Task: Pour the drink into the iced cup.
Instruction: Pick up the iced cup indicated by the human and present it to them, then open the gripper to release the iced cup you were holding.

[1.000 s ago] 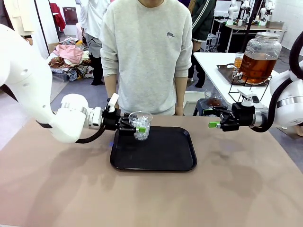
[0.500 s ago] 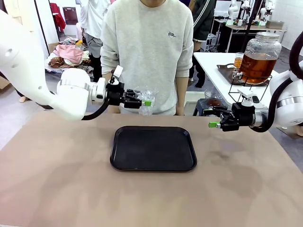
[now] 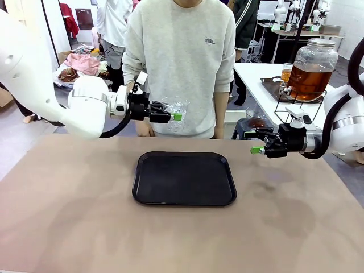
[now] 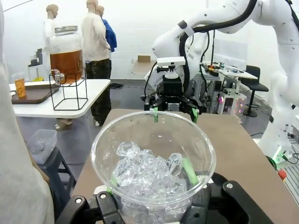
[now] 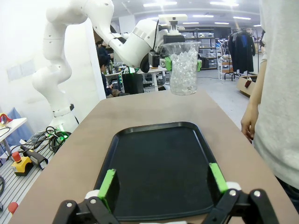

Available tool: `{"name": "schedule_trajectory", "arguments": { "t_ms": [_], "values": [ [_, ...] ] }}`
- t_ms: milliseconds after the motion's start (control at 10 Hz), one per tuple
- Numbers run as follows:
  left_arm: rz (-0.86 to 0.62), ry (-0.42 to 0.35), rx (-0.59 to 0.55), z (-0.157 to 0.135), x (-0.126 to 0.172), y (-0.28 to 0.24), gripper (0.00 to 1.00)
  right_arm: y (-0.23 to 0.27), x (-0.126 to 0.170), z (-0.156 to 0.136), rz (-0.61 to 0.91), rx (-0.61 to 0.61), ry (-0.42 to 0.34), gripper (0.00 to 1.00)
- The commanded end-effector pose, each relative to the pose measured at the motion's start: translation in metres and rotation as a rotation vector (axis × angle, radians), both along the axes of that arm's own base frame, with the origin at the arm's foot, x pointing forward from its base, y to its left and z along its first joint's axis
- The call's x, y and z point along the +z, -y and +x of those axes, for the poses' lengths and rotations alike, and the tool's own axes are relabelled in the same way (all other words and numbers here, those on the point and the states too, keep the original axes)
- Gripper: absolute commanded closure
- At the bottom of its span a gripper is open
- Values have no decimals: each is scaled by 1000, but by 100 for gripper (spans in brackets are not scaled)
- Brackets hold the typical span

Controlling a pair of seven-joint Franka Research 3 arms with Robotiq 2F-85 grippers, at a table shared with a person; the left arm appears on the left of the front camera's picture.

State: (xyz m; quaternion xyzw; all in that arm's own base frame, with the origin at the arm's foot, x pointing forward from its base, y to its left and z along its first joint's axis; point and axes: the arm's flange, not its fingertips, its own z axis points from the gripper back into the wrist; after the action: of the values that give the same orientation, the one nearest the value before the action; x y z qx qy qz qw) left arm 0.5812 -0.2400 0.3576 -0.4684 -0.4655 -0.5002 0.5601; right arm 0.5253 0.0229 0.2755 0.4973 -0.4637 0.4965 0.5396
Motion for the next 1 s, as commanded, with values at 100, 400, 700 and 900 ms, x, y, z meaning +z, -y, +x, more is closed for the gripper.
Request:
{"name": "schedule_trajectory", "arguments": {
  "t_ms": [100, 400, 700, 900],
  "values": [
    [-1, 14, -5, -3, -1, 2, 40, -1, 3, 3, -1, 2, 9, 0],
    [-1, 14, -5, -3, -1, 2, 40, -1, 3, 3, -1, 2, 9, 0],
    [-1, 14, -5, -3, -1, 2, 40, -1, 3, 3, -1, 2, 9, 0],
    [-1, 14, -5, -3, -1, 2, 40, -1, 3, 3, -1, 2, 9, 0]
  ]
}}
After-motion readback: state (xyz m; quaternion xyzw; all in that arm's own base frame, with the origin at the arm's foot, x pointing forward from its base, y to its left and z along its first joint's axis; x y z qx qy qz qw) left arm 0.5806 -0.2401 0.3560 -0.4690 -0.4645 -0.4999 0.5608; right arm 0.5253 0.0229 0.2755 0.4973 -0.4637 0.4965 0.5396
